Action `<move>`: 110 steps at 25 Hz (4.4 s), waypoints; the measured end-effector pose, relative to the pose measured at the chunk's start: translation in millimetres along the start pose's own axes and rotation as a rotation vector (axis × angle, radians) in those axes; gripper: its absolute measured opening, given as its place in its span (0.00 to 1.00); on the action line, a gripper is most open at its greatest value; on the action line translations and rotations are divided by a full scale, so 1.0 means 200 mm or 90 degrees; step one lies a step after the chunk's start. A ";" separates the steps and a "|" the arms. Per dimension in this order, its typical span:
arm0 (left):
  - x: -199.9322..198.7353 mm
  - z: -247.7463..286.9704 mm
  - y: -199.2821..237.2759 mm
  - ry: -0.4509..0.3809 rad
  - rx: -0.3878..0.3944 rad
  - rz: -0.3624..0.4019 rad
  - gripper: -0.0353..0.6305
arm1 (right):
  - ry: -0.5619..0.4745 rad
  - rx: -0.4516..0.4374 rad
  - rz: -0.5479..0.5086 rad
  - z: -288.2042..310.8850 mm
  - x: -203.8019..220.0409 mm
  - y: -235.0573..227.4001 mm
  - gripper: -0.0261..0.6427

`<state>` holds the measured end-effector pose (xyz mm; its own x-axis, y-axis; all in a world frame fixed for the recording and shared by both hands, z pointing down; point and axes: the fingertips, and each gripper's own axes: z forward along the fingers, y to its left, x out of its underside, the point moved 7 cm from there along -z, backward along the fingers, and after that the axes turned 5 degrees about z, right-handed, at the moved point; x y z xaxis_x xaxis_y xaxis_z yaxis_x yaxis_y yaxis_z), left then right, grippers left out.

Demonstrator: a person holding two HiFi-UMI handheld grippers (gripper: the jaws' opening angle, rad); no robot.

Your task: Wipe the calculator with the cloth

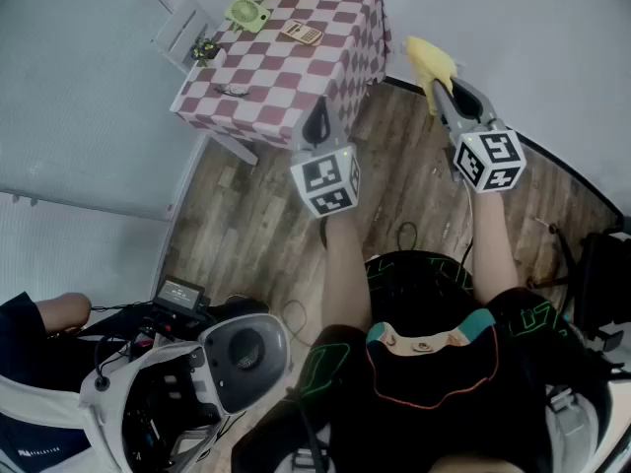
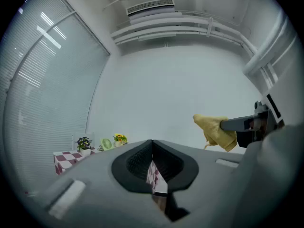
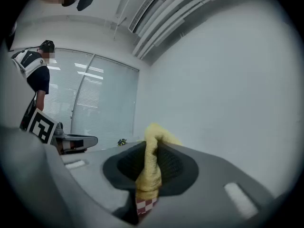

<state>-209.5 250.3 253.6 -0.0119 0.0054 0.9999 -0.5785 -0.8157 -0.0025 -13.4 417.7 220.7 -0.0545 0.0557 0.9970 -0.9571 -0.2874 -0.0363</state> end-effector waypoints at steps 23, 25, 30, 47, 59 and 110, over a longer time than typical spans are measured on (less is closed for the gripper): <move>0.20 0.17 0.20 0.048 -0.044 -0.012 0.07 | -0.008 -0.029 0.076 0.35 0.12 -0.05 0.13; 0.23 0.25 0.22 0.059 -0.049 -0.018 0.07 | -0.004 -0.041 0.081 0.43 0.13 -0.07 0.13; 0.33 0.55 0.23 0.070 -0.053 -0.027 0.07 | 0.026 -0.050 0.072 0.70 0.20 -0.24 0.13; 0.47 1.39 0.33 0.148 -0.117 -0.054 0.07 | 0.102 -0.094 0.084 1.61 0.30 -0.75 0.13; 0.53 1.72 0.63 0.181 -0.177 -0.055 0.07 | 0.124 -0.178 0.073 2.25 0.31 -0.71 0.13; 0.92 1.86 0.78 0.237 -0.464 -0.210 0.07 | 0.269 -0.904 -0.688 3.13 1.01 0.14 0.13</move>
<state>1.4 -92.0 442.8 0.0558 0.4670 0.8825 -0.9743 -0.1679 0.1504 127.1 -178.2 464.1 0.8331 -0.0820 0.5469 -0.0946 0.9533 0.2870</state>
